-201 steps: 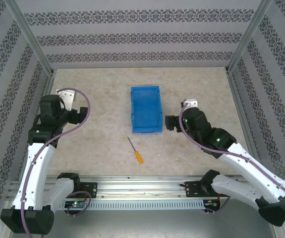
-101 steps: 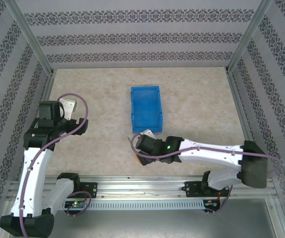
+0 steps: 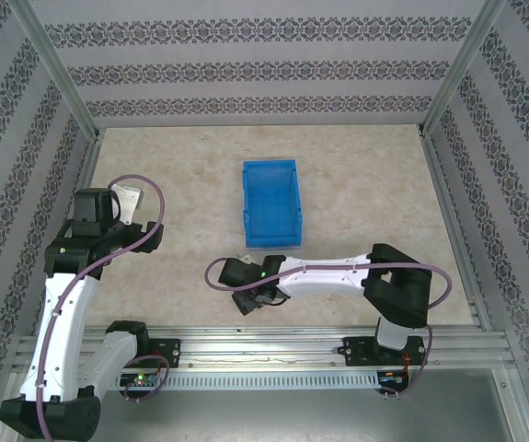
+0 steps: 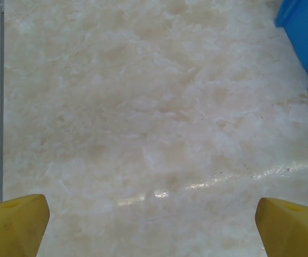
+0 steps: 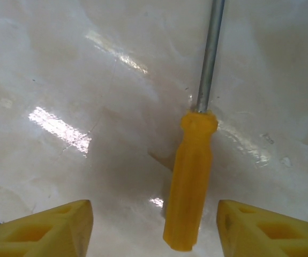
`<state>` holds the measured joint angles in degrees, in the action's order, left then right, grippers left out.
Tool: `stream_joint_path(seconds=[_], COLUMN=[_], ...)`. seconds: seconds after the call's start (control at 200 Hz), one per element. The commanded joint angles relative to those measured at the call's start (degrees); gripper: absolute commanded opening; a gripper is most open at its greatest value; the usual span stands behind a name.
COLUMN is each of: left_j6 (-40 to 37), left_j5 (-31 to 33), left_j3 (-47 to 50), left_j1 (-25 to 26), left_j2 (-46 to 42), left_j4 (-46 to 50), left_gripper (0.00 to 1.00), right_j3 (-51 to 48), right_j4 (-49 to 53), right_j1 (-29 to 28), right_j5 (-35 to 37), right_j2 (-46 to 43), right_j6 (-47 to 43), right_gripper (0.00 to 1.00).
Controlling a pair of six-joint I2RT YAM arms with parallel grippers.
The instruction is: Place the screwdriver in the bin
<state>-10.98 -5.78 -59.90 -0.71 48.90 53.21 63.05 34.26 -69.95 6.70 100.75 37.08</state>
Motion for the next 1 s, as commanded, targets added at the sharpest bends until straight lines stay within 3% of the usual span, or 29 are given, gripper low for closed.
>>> stream_joint_path(seconds=[0.0, 0.679, 0.994], left_j6=[-0.58, 4.98, 6.27], left_j5=[0.38, -3.82, -5.06], left_j3=[-0.46, -0.43, -1.09], left_j1=[0.53, 0.53, 0.53], left_j2=[0.14, 2.27, 2.1], left_j4=[-0.47, -3.36, -2.6], left_gripper=[0.99, 0.99, 0.99], right_j3=[1.48, -0.91, -3.24], right_j4=[0.76, 1.64, 0.9], right_j1=[0.51, 2.28, 2.83], right_j5=[-0.9, 0.6, 0.75], right_j2=[2.0, 5.08, 3.45], right_j6=[0.95, 1.92, 2.21], right_gripper=[0.61, 0.44, 0.26])
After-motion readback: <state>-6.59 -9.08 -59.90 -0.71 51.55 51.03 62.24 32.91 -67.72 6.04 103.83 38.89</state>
